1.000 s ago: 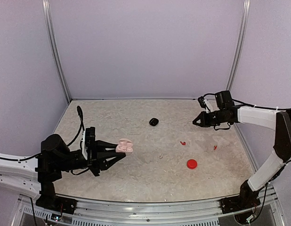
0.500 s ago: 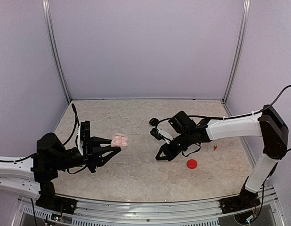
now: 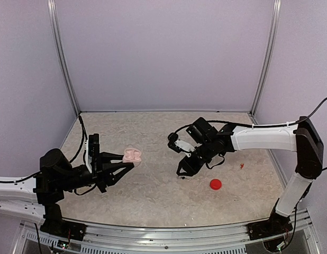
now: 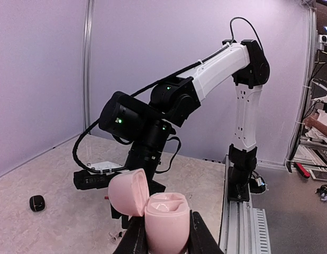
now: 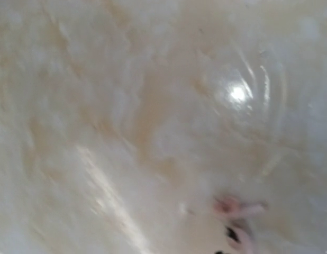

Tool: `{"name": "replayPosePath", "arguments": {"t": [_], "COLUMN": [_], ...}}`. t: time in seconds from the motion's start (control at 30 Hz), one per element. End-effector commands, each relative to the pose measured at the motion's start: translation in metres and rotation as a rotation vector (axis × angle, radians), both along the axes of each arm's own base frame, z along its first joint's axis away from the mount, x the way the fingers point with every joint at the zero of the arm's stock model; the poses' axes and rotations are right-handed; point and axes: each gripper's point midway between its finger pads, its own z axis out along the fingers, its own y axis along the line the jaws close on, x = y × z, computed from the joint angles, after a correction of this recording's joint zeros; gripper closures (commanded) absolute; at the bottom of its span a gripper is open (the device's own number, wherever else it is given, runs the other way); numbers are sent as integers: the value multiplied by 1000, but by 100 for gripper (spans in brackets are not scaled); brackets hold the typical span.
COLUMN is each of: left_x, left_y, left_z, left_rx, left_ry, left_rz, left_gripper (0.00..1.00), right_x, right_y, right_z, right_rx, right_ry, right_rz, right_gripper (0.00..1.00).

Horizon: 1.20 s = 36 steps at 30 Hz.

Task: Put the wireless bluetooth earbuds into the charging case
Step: Move the right earbud to the center of the board.

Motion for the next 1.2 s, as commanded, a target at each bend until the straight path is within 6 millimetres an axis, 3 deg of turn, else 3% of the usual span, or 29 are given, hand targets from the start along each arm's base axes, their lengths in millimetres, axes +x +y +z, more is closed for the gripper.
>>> {"name": "replayPosePath", "arguments": {"t": [0.0, 0.23, 0.57, 1.17], "left_x": [2, 1, 1, 0], "left_y": [3, 5, 6, 8], "left_z": [2, 3, 4, 3], "left_rx": [-3, -3, -6, -6], "left_ry": [-2, -8, -20, -29], "left_rz": [8, 9, 6, 8], "left_gripper": [90, 90, 90, 90], "right_x": [7, 8, 17, 6], "right_y": [-34, -33, -27, -20], "right_z": [-12, -23, -48, -78], "right_rx": [-183, -266, -351, -453], "right_ry": [-34, 31, 79, 105], "right_rz": [69, 108, 139, 189], "right_gripper": [57, 59, 67, 75]}}
